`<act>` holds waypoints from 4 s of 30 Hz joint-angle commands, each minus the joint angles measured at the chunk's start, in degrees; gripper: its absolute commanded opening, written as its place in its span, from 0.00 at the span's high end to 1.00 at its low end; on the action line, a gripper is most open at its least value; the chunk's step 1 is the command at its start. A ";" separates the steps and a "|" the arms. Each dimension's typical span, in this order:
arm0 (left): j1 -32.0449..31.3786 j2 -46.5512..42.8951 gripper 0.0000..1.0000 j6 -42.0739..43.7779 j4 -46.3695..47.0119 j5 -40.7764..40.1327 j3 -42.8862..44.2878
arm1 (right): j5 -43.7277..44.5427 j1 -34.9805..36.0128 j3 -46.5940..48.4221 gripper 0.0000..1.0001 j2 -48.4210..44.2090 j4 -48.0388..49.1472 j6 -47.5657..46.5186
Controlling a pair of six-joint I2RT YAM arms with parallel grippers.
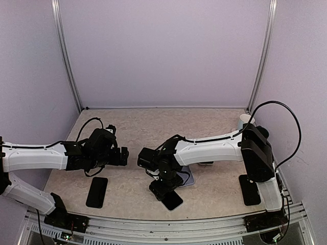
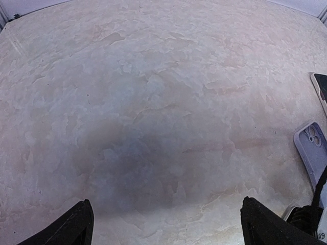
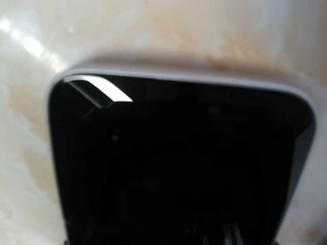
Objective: Put the phone into the phone case
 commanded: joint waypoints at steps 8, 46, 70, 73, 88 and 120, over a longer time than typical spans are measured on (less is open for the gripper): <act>1.19 2.34 0.01 0.16 0.63 -2.21 2.26 | 3.04 -1.58 0.49 0.52 -3.46 8.31 -0.94; 2.86 0.43 0.01 -2.53 1.32 1.86 -1.51 | -2.12 1.25 22.47 0.01 12.02 -13.35 -9.30; 2.95 -0.02 0.01 -1.67 1.85 3.10 -1.75 | -6.66 3.22 -2.16 0.33 -0.28 -10.84 0.75; 2.95 -0.36 0.01 -1.69 2.09 2.96 -2.05 | -8.73 3.30 -9.04 0.27 -4.21 -10.46 1.97; 2.95 -0.90 0.01 -1.43 1.94 2.79 -2.06 | -4.21 4.61 7.49 0.02 0.50 -14.91 5.25; 2.99 -0.54 0.01 -1.25 2.28 3.29 -2.20 | -0.48 2.29 2.33 0.26 4.50 -10.13 2.65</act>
